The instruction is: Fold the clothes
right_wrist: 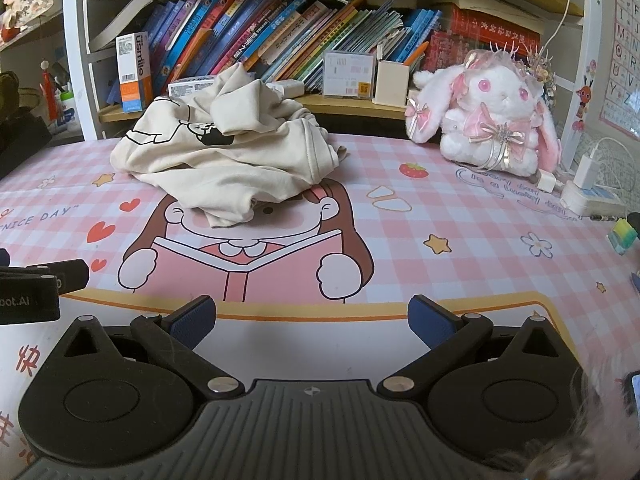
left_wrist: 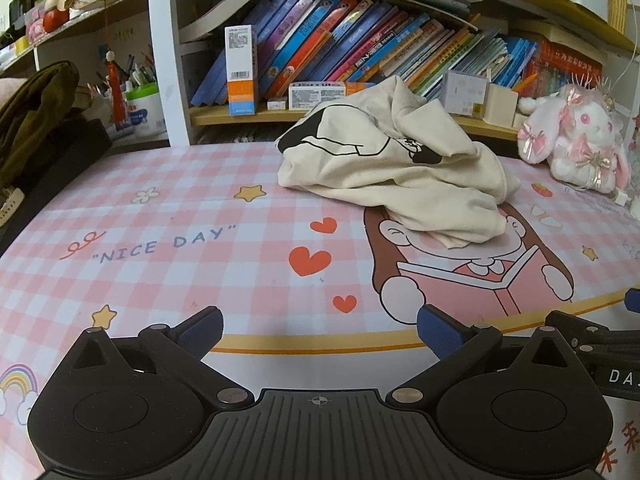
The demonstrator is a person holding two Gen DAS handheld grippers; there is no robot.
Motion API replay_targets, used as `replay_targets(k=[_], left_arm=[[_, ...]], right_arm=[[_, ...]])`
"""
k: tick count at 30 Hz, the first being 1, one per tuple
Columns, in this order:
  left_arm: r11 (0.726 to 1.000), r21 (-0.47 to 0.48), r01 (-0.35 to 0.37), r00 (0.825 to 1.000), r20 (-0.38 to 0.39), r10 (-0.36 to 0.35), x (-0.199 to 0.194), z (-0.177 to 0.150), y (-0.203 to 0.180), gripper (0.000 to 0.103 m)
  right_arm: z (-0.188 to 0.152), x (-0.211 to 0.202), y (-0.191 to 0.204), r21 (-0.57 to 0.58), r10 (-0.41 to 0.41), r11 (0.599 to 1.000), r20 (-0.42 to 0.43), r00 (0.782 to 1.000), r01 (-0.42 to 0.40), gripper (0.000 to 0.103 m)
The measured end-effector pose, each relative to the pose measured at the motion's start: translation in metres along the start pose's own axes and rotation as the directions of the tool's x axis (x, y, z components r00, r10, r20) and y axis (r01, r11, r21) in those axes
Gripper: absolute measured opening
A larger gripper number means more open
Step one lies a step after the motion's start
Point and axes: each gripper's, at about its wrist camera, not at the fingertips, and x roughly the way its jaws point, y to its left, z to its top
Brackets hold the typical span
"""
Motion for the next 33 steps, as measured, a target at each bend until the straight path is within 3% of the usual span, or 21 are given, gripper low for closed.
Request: replay_targets(k=[33], left_arm=[[1.0,0.004,0.011,0.999,-0.047,-0.011,0.0054,-0.0003,0.0021,0.103]], right_arm=[[-0.0007,0.0038,0.0011,0.001,-0.006,1.0,-0.015,1.0,0.006,0.103]])
